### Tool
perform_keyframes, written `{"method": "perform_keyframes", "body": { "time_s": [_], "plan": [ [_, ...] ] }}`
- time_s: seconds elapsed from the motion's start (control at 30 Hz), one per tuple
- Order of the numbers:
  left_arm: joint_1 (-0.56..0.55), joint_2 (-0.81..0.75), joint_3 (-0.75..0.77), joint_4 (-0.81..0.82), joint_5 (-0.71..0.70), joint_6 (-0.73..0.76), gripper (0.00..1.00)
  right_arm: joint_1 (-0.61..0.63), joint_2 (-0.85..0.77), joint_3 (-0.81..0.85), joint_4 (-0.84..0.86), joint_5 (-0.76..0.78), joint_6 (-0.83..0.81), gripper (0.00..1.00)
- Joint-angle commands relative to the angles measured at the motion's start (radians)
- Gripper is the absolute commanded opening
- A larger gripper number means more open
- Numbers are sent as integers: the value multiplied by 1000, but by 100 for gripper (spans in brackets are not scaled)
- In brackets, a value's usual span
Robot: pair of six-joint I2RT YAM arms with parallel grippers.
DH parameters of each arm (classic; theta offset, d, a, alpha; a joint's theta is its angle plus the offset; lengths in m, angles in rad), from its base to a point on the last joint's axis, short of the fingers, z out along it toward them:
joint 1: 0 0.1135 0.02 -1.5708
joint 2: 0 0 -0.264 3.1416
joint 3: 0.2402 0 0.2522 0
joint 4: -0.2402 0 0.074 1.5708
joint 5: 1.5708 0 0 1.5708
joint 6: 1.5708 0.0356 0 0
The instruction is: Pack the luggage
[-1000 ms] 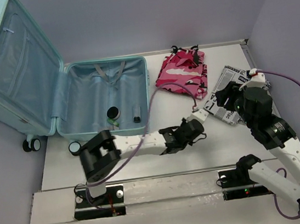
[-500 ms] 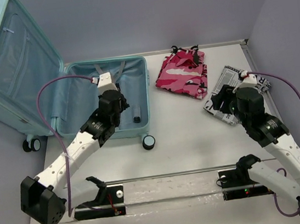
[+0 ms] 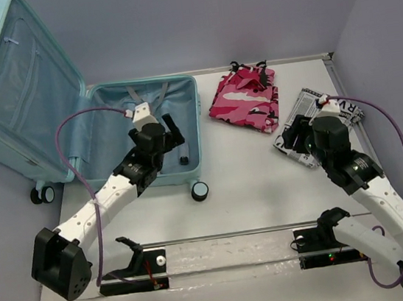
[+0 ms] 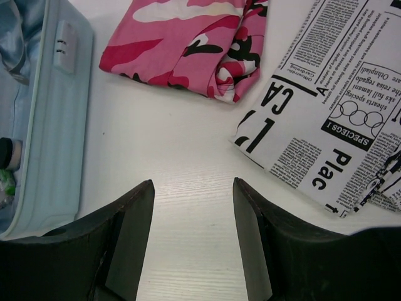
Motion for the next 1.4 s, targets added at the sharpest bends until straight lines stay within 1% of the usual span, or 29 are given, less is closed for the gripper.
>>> {"method": "perform_keyframes", "body": {
  "time_s": [0.0,0.07,0.1,0.13,0.17,0.2,0.27,0.3,0.33,0.37,0.4,0.47,0.5,0.6,0.7,0.87,0.93,1.0,1.17,1.27,1.3,1.37],
  "plan": [
    [-242,38,107,124,14,-13,90,4,-15,63,3,71,-10,59],
    [-321,95,132,152,46,-33,89,4,-18,115,-35,126,-25,59],
    [-356,163,146,175,51,-55,88,4,-23,172,-51,149,-34,59],
    [-419,202,178,185,51,-62,87,4,-27,197,-61,166,-53,59],
    [-446,239,196,190,46,-75,87,4,-30,218,-74,180,-60,59],
    [-470,314,216,199,45,-88,87,4,-32,238,-97,198,-65,59],
    [-523,386,280,218,60,-116,87,4,-40,278,-117,204,-68,60],
    [-539,455,300,230,74,-116,87,4,-44,284,-132,201,-64,60],
    [-549,489,319,251,83,-121,87,4,-49,289,-137,198,-64,60],
    [-556,521,363,262,95,-127,87,4,-52,291,-141,194,-58,60],
    [-562,587,385,283,126,-134,87,4,-58,292,-149,183,-56,60],
    [-566,651,450,299,147,-157,87,4,-60,292,-157,174,-51,60],
    [-566,717,478,302,170,-162,88,4,-61,291,-163,163,-51,60],
    [-569,823,573,307,189,-179,88,4,-64,283,-170,152,-54,61],
    [-571,905,646,331,203,-196,89,4,-66,271,-170,128,-58,61],
    [-569,1047,767,354,212,-231,95,4,-49,246,-170,85,-58,62],
    [-566,1089,802,341,223,-248,95,4,-47,238,-169,77,-58,62],
    [-565,1148,885,302,217,-257,95,4,-49,228,-166,75,-61,63],
    [-562,1225,937,291,178,-271,94,4,-46,214,-160,65,-65,63],
    [-562,1250,937,320,147,-289,89,4,-44,194,-150,46,-58,63],
    [-560,1258,930,349,126,-292,83,4,-44,183,-146,40,-54,63],
    [-560,1264,916,365,106,-294,74,4,-44,174,-143,31,-50,63]
  ]
}}
